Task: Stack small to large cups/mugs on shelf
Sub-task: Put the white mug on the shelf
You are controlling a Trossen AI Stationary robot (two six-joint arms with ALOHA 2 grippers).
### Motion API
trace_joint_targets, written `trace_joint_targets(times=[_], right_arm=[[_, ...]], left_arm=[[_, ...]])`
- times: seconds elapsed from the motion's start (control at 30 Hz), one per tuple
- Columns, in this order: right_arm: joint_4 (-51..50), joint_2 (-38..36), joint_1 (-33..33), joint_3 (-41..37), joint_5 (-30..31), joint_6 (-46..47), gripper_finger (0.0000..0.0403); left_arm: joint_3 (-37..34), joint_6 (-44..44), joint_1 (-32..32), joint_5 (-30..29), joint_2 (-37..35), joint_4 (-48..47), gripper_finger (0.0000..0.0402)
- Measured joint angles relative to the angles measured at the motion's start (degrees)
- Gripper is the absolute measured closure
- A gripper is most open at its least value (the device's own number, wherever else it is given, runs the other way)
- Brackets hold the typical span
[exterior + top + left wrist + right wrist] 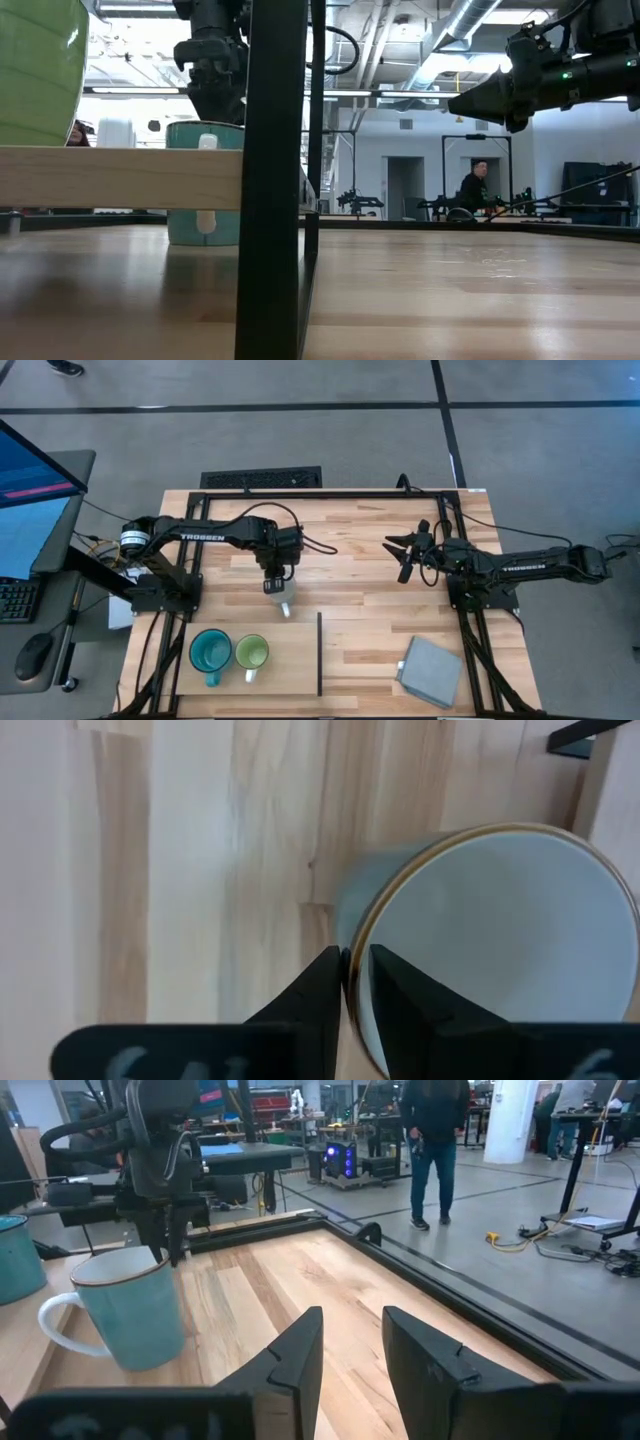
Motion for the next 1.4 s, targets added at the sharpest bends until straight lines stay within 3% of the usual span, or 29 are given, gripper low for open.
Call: trace_joint_targets(times=[0.23, 0.53, 0.7, 1.07, 1.4], right_arm=[[0.0, 0.0, 0.0, 0.0, 0.0, 0.0, 0.0274], [0.0, 0.0, 0.0, 0.0, 0.0, 0.0, 0.0274], [0.0, 0.0, 0.0, 0.0, 0.0, 0.0, 0.0274], [0.0, 0.0, 0.0, 0.0, 0.0, -0.1, 0.0274], [0.0, 0.0, 0.0, 0.0, 0.0, -0.1, 0.0274]], left_arm=[[0.0, -2.0, 0.0, 0.3, 0.0, -1.2, 0.034], [0.0, -1.9, 0.0, 0.3, 0.0, -1.6, 0.0242], [0.0, -2.7, 0.0, 0.1, 0.0, -3.0, 0.021], [0.0, -14.9, 0.0, -3.7, 0.0, -4.7, 0.0205], [0.0, -17.0, 0.0, -3.7, 0.0, -4.7, 0.0205]])
